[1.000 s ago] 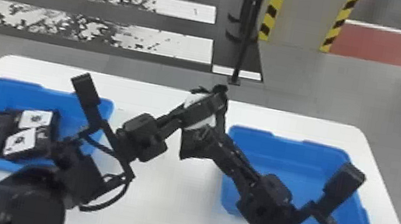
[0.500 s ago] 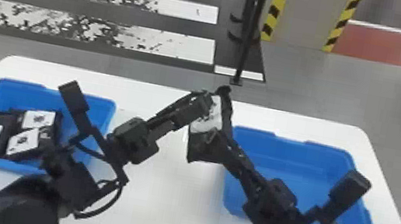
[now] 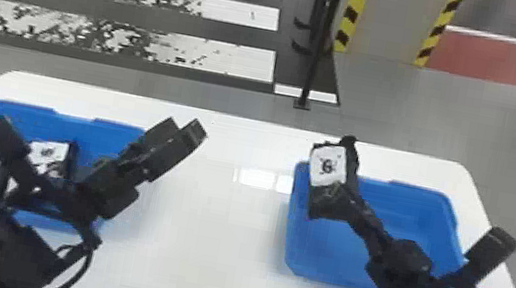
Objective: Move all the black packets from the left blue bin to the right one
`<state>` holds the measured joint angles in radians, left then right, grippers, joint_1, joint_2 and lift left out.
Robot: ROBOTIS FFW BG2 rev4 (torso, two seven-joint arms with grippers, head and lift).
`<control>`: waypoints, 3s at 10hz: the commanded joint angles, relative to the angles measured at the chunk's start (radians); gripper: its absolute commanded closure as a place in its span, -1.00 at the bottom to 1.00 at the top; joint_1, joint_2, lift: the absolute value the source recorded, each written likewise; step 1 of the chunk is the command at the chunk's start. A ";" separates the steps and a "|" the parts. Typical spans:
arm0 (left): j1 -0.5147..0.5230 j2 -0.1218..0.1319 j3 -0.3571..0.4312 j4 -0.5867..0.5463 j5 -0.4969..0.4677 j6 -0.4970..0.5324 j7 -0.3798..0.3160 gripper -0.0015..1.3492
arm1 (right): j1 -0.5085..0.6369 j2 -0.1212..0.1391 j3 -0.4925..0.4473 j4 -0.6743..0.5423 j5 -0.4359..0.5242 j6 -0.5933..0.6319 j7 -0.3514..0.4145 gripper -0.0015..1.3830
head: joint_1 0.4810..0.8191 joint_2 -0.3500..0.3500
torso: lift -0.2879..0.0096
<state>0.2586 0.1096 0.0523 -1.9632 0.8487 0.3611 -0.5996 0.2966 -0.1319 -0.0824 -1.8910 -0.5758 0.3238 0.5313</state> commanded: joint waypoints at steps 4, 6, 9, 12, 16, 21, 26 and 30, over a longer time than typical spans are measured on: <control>0.075 0.004 0.135 -0.070 -0.001 -0.022 -0.020 -0.77 | -0.063 -0.008 -0.119 0.125 0.119 0.039 -0.013 -0.21 | 0.27 -0.18 | -0.07; 0.082 0.004 0.167 -0.080 -0.013 -0.020 -0.019 -0.77 | -0.012 -0.002 -0.167 0.059 0.167 0.005 -0.043 -0.90 | 0.27 -0.22 | -0.07; 0.080 0.004 0.227 -0.082 -0.069 0.022 -0.016 -0.77 | 0.140 0.040 -0.171 -0.047 0.209 -0.275 -0.066 -0.79 | 0.27 -0.25 | -0.07; 0.075 -0.005 0.299 -0.082 -0.175 0.088 0.018 -0.76 | 0.351 0.098 -0.167 -0.231 0.259 -0.385 -0.129 -0.79 | 0.27 -0.18 | -0.07; 0.028 -0.016 0.371 -0.082 -0.328 0.299 0.112 -0.77 | 0.469 0.107 -0.119 -0.324 0.227 -0.348 -0.137 -0.79 | 0.27 0.08 | -0.07; -0.163 0.030 0.420 -0.097 -0.597 0.878 0.147 -0.76 | 0.467 0.089 -0.099 -0.309 0.185 -0.312 -0.135 -0.79 | 0.27 0.40 | -0.07; -0.337 0.094 0.357 0.077 -0.669 1.001 0.159 -0.76 | 0.464 0.089 -0.097 -0.300 0.171 -0.285 -0.131 -0.79 | 0.27 0.55 | -0.07; -0.428 0.102 0.295 0.234 -0.721 1.043 0.158 -0.64 | 0.462 0.089 -0.097 -0.282 0.141 -0.265 -0.128 -0.79 | 0.27 0.47 | -0.07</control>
<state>-0.1483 0.2085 0.3574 -1.7637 0.1365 1.4030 -0.4405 0.7583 -0.0430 -0.1795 -2.1777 -0.4289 0.0555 0.4033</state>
